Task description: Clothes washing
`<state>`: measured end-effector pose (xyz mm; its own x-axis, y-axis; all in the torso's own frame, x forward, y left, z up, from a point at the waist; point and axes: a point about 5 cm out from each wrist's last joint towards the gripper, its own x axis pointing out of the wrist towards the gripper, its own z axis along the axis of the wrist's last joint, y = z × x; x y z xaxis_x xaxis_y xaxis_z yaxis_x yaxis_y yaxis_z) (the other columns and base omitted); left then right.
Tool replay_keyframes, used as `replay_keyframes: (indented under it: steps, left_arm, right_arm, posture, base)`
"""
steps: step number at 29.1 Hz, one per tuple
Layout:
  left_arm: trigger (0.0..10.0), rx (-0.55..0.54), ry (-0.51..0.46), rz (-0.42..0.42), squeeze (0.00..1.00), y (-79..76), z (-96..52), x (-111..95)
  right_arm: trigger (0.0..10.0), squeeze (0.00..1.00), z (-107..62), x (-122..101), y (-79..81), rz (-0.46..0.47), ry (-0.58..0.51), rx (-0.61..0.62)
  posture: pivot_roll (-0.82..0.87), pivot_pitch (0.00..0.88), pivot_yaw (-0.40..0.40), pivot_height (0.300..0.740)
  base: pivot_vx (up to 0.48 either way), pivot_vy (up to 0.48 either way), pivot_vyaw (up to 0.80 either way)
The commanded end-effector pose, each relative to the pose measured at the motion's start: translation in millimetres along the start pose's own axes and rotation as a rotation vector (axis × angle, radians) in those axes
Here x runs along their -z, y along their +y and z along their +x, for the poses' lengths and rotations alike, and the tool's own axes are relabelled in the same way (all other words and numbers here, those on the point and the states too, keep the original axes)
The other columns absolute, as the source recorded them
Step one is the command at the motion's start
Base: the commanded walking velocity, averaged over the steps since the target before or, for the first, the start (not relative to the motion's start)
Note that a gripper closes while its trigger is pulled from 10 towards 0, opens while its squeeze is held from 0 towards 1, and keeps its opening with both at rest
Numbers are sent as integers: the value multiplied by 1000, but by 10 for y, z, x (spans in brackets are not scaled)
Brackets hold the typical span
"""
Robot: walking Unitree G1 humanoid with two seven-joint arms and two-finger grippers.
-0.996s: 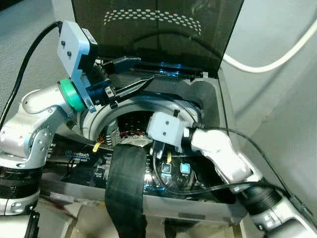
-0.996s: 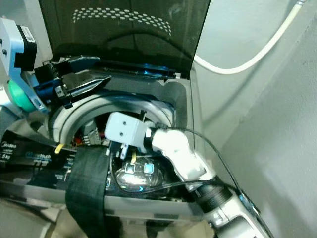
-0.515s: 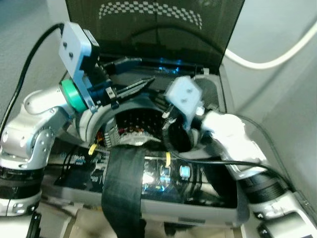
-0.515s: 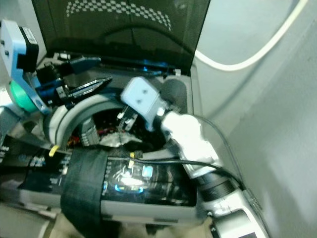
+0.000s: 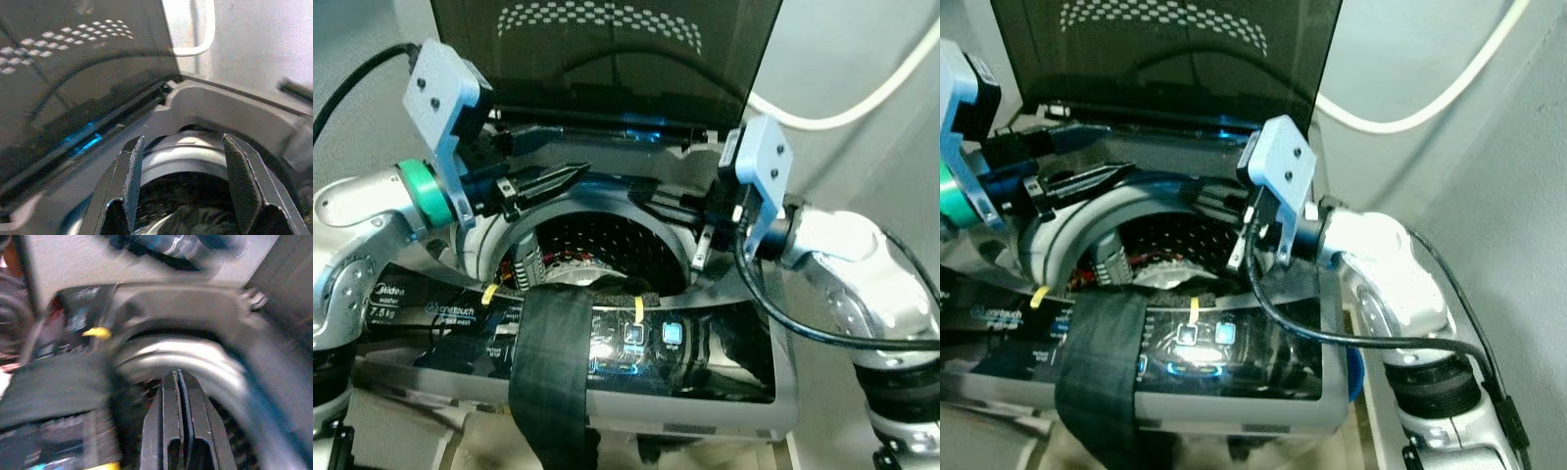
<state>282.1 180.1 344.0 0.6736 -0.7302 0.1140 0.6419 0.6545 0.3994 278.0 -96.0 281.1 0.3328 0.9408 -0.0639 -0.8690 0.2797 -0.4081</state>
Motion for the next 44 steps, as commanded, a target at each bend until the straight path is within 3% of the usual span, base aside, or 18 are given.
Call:
replay_keyframes:
  steps: [1,3,10,15,16,17,18,24,29,31,32,33,34,36,39,44]
  left_arm:
    - [10000,13,-17,22,0,-4,-16,-96]
    - [10000,28,-4,34,0,-25,25,-86]
    - [10000,32,3,33,0,-41,36,-83]
    - [10000,59,47,-2,0,-127,132,25]
    - [10000,72,63,-9,0,-151,202,61]
    - [10000,72,63,-9,0,-151,202,61]
    - [10000,110,71,-14,12,-180,275,73]
    - [10000,223,99,-52,0,-238,367,101]
    - [10000,348,162,-139,0,-284,264,110]
    - [10000,348,162,-139,0,-284,264,110]
    - [10000,376,187,-154,0,-278,198,100]
    - [10000,376,187,-154,0,-278,198,100]
    - [10000,385,209,-146,0,-271,149,91]
    - [10000,388,223,-138,0,-266,122,87]
    - [10000,371,230,-121,0,-260,131,82]
    - [10000,365,233,-122,0,-261,129,95]
  right_arm:
    - [10000,0,85,10,115,39,25,-54]
    - [10000,0,146,34,191,74,60,-83]
    - [10000,0,141,35,213,91,71,-93]
    - [10000,0,115,16,286,125,62,-117]
    - [10000,110,121,13,309,135,59,-120]
    - [10000,110,121,13,309,135,59,-120]
    - [10000,1000,164,20,335,149,57,-116]
    - [10000,1000,283,59,423,184,60,-136]
    - [10000,1000,365,104,504,206,66,-151]
    - [10000,1000,365,104,504,206,66,-151]
    - [10000,510,417,138,526,211,70,-144]
    - [10000,510,417,138,526,211,70,-144]
    - [10000,0,478,193,550,209,85,-133]
    - [10000,0,518,229,568,206,96,-126]
    - [10000,0,711,448,632,174,177,-68]
    - [10000,0,810,534,695,149,220,-46]
  posture:
    - [95,68,63,740]
    - [81,64,60,740]
    - [81,64,60,740]
    - [67,47,73,740]
    - [66,42,80,740]
    - [66,42,80,740]
    - [59,38,98,740]
    - [48,40,117,740]
    - [29,42,130,740]
    - [29,42,130,740]
    - [30,42,137,740]
    - [30,42,137,740]
    - [30,42,137,740]
    - [30,42,137,740]
    - [30,42,137,740]
    - [60,37,118,740]
  base:
    - [0,0,0]
    - [0,0,0]
    - [0,0,0]
    - [0,0,0]
    - [0,0,0]
    - [0,0,0]
    - [0,0,0]
    - [0,0,0]
    - [0,0,0]
    - [0,0,0]
    - [0,0,0]
    - [0,0,0]
    - [0,0,0]
    - [0,0,0]
    - [0,0,0]
    - [0,0,0]
